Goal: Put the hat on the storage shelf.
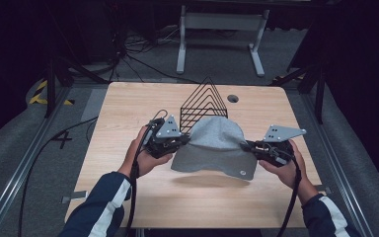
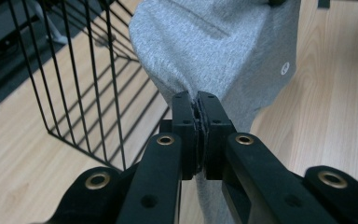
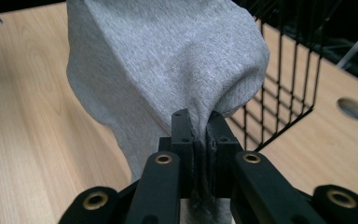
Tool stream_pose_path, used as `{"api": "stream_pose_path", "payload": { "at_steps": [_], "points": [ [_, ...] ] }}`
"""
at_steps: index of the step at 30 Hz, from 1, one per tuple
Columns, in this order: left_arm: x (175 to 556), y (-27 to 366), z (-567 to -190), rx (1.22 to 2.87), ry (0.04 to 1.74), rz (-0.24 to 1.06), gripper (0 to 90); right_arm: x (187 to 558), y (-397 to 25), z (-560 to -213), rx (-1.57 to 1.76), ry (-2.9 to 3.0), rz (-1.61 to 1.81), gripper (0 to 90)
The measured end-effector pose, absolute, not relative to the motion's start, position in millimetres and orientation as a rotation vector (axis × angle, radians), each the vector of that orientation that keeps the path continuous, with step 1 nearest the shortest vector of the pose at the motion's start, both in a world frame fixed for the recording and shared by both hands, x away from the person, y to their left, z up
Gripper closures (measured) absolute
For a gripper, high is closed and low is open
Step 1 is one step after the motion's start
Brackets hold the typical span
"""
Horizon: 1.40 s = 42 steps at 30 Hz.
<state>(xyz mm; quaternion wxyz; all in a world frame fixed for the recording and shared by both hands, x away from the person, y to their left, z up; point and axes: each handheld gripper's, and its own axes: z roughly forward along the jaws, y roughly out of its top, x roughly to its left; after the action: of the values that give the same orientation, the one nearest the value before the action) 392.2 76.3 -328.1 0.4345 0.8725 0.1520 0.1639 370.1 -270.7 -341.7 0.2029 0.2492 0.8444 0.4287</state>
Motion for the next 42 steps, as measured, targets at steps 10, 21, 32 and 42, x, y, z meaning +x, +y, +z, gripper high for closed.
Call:
{"api": "stream_pose_path", "payload": {
  "at_steps": [10,21,32,42],
  "points": [
    [404.6,80.8,-299.1,2.122,0.374,0.455,86.9,381.9,-274.3,-296.5,0.688,2.293,1.265,84.2],
    [422.6,93.7,-251.5,2.014,0.413,0.535,86.9,403.6,-257.5,-247.3,0.648,2.218,1.256,84.3],
    [465.8,95.0,-214.2,1.961,0.495,0.561,86.9,441.7,-251.6,-203.9,0.669,2.126,1.242,84.3],
    [500.9,86.4,-212.9,1.956,0.554,0.568,87.0,476.8,-256.1,-203.6,0.730,2.112,1.279,84.4]
  ]
}}
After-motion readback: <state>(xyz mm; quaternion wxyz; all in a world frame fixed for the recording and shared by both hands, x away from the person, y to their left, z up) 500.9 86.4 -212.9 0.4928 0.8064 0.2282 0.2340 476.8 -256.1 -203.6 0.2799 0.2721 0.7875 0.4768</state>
